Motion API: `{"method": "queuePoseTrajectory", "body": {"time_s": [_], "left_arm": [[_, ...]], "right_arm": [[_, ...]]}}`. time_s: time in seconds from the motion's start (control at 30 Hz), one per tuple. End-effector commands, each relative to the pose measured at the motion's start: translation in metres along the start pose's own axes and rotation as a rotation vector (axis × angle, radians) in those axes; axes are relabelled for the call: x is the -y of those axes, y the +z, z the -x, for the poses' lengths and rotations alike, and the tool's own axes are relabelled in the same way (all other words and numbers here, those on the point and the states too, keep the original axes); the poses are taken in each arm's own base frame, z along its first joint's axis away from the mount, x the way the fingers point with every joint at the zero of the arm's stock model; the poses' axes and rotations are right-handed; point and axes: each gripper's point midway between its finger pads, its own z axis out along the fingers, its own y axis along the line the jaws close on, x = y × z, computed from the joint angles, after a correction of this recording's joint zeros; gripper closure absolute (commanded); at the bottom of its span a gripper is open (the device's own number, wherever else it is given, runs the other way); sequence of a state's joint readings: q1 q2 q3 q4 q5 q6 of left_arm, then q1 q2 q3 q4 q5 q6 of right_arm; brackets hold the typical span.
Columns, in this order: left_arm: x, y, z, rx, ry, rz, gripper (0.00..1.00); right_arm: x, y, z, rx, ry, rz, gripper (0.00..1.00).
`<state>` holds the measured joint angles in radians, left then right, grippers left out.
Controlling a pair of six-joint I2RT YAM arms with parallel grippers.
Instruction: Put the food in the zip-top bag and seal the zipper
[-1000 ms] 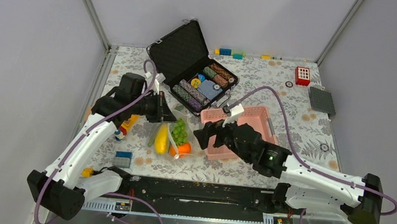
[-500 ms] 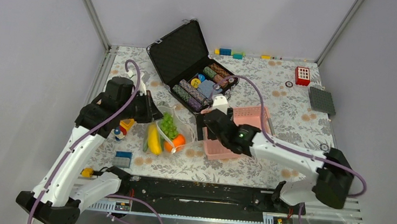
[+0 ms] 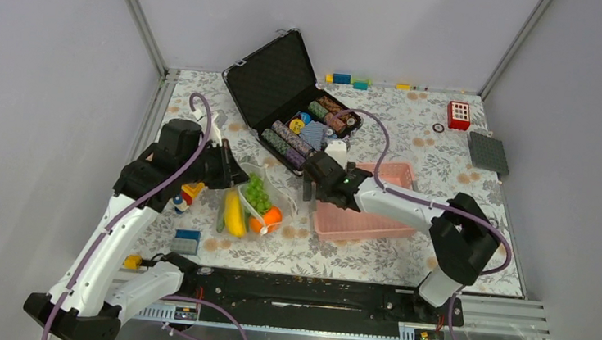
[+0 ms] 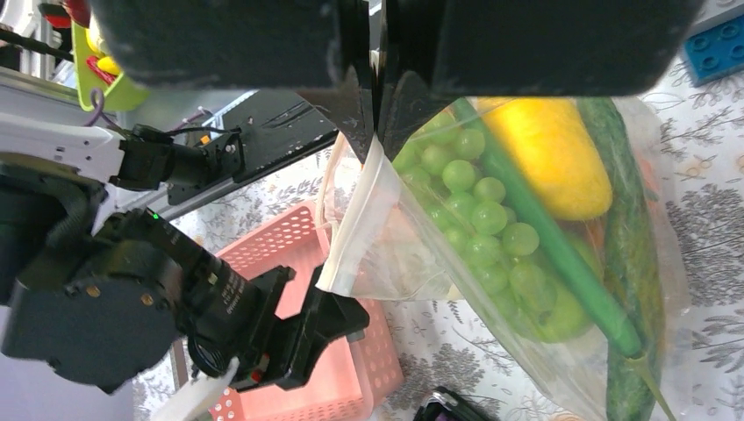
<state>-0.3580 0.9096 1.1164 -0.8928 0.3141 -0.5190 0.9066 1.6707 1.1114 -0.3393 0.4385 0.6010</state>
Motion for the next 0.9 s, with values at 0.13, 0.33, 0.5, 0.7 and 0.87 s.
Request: {"method": "queuePoseTrajectory", "body": {"time_s": [0.13, 0.33, 0.5, 0.7, 0.87], "left_arm": [[0.045, 0.001, 0.006, 0.012, 0.028, -0.231, 1.00], [0.074, 0.012, -0.011, -0.061, 0.094, -0.315, 1.00], [0.105, 0.020, -0.029, -0.126, 0.211, -0.374, 1.00], [0.111, 0.040, -0.018, -0.073, 0.277, -0.345, 1.00], [0.128, 0.044, -0.020, -0.062, 0.380, -0.471, 1.00]], "right_arm": [[0.085, -0.007, -0.004, 0.016, 0.199, -0.200, 0.05], [0.147, -0.015, -0.016, 0.024, 0.326, -0.298, 0.04], [0.190, -0.028, -0.014, 0.064, 0.384, -0.366, 0.03], [0.157, -0.052, 0.029, 0.219, 0.065, -0.038, 0.00], [0.058, -0.116, 0.056, 0.693, -0.506, 0.601, 0.01]]}}
